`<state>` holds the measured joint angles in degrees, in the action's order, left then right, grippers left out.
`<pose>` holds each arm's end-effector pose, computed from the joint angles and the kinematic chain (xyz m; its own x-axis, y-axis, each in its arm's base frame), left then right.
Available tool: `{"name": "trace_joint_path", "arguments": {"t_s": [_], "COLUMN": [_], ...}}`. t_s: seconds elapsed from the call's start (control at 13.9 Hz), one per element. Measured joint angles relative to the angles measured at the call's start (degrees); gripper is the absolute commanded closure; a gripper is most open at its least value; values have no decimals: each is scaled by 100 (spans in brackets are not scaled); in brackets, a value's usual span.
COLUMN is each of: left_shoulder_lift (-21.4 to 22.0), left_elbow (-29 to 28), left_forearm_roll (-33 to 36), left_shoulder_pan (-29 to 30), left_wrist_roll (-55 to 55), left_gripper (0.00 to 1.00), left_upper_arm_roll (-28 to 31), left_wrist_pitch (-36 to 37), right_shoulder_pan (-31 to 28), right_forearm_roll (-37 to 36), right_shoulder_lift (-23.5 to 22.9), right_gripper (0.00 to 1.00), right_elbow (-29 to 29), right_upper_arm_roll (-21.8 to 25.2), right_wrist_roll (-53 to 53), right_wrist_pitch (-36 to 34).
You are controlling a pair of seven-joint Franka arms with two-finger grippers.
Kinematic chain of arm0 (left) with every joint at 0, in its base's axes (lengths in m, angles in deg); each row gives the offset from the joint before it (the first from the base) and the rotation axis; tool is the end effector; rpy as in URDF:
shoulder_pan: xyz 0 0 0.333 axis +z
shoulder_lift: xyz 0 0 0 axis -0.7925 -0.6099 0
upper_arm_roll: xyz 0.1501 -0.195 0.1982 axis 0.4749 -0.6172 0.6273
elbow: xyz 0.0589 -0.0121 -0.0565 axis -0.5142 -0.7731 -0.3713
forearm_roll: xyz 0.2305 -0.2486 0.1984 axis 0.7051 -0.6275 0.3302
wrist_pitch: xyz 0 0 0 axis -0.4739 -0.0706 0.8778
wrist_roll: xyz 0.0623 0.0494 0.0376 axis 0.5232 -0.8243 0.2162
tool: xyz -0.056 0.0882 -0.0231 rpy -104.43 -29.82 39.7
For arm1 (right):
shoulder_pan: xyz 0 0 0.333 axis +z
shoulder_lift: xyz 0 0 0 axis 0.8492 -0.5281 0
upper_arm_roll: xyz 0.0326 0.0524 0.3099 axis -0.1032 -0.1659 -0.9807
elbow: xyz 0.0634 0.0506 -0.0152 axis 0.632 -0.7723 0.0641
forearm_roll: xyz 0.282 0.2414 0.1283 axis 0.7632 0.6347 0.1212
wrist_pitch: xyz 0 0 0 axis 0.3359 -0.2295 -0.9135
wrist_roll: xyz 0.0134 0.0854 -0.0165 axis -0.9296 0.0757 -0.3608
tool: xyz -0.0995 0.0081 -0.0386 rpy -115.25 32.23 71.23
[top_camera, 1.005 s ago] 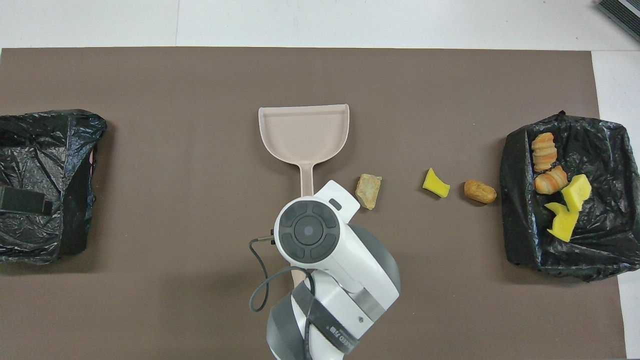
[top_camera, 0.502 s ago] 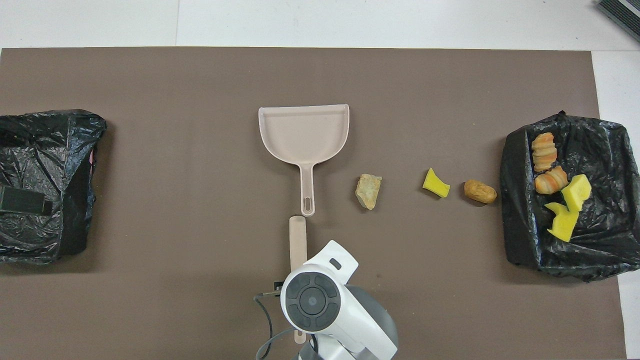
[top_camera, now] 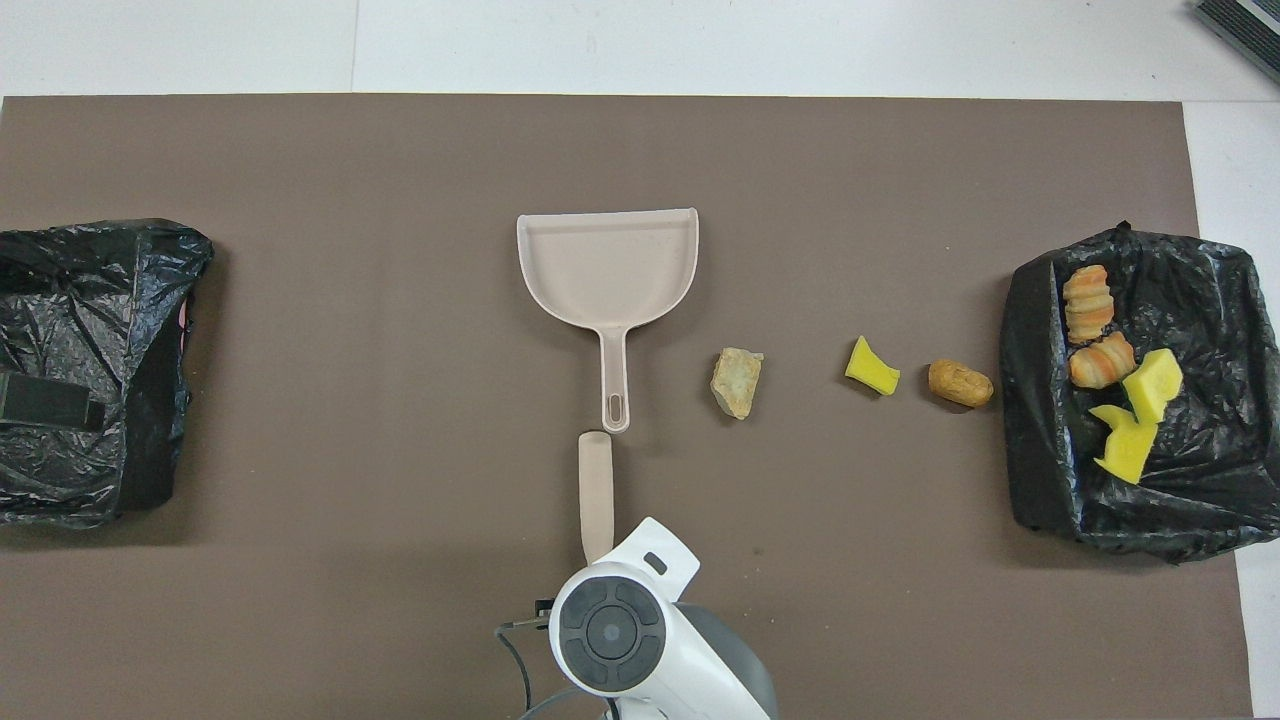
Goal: Sweep and dump trash in bin
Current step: 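Set down the dustpan and release it with the right gripper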
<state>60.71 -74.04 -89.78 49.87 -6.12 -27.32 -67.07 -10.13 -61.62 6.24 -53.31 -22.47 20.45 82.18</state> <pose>0.4899 -0.0137 0.6559 0.9978 -0.0529 -0.0401 -0.0518 -0.9983 0.0281 0.3318 0.4218 0.3412 0.9905 0.0355 -0.1328 0.0297 -0.9985 -0.0451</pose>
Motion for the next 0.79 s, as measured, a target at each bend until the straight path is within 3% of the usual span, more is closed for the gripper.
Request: {"name": "trace_joint_path", "arguments": {"t_s": [0.14, 0.22, 0.29, 0.36, 0.79], "left_shoulder_lift": [0, 0, 0, 0, 0], "left_elbow": [0, 0, 0, 0, 0], "left_forearm_roll": [0, 0, 0, 0, 0], "left_shoulder_pan": [0, 0, 0, 0, 0], "left_wrist_roll": [0, 0, 0, 0, 0], "left_gripper": [0, 0, 0, 0, 0], "left_upper_arm_roll": [0, 0, 0, 0, 0], "left_wrist_pitch": [0, 0, 0, 0, 0], "right_shoulder_pan": [29, 34, 36, 38, 38], "right_forearm_roll": [14, 32, 51, 67, 86], "right_shoulder_lift": [0, 0, 0, 0, 2], "right_gripper": [57, 68, 90, 100, 100], "right_elbow": [-2, -4, -6, -9, 126], "right_upper_arm_roll": [0, 0, 0, 0, 5], "right_wrist_roll": [0, 0, 0, 0, 0], "right_wrist_pitch": [0, 0, 0, 0, -389]}}
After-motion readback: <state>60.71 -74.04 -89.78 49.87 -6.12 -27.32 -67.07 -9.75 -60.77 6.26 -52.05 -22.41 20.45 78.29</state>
